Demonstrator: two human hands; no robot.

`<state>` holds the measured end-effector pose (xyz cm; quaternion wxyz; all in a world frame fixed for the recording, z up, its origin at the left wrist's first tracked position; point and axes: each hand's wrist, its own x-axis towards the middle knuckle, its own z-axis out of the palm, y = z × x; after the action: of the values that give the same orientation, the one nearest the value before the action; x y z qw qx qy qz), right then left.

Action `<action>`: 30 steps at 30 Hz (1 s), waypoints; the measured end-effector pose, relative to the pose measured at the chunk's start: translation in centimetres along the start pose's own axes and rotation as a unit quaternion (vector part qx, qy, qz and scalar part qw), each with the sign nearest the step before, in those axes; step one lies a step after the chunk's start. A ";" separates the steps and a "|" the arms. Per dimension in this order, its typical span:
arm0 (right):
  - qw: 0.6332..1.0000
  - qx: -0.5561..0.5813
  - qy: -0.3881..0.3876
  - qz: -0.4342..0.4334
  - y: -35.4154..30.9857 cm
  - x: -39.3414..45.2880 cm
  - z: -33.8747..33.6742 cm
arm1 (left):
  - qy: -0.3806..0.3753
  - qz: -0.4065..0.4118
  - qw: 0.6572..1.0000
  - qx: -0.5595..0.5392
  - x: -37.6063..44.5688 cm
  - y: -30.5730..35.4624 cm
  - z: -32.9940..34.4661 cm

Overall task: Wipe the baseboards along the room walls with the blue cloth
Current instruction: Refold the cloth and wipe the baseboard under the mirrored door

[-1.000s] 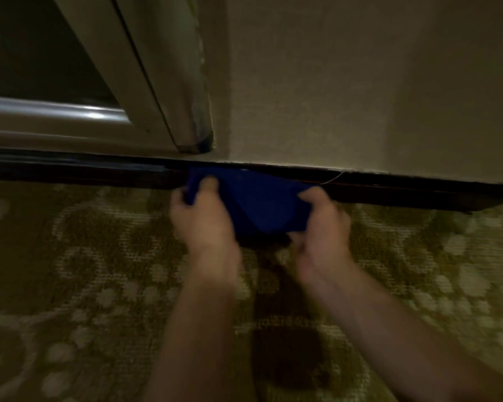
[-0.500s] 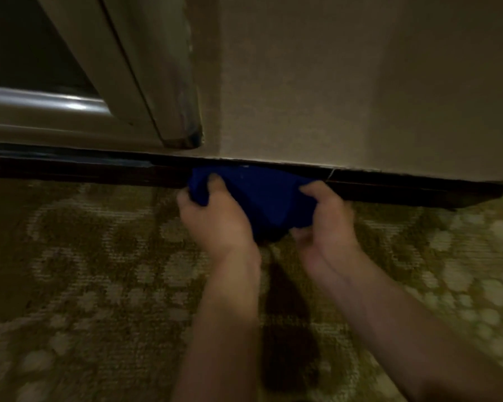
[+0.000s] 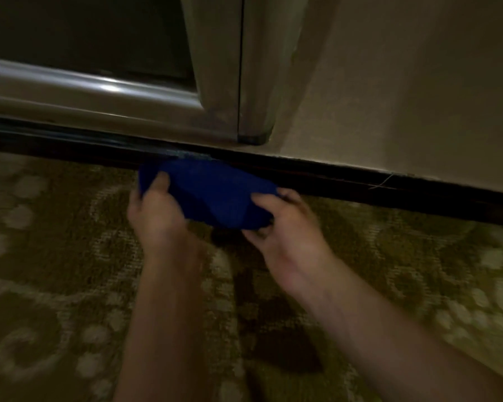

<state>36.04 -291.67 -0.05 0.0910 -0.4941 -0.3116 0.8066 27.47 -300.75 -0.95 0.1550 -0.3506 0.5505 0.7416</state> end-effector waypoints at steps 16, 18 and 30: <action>0.992 -0.004 0.052 -0.116 3.0 3.1 0.1 | -0.133 -0.032 0.991 -0.010 2.0 -0.5 -2.7; 0.992 -0.006 0.036 -0.121 3.6 2.8 -0.1 | -0.157 -0.037 0.987 0.021 2.2 -0.4 -3.4; 0.999 -0.015 0.035 -0.019 2.1 0.7 -0.2 | -0.210 -0.057 0.969 0.113 3.3 0.6 -4.8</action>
<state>36.23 -292.91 -1.86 0.1093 -0.5174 -0.3294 0.7822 26.47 -305.93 -3.47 0.3476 -0.1975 0.5650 0.7217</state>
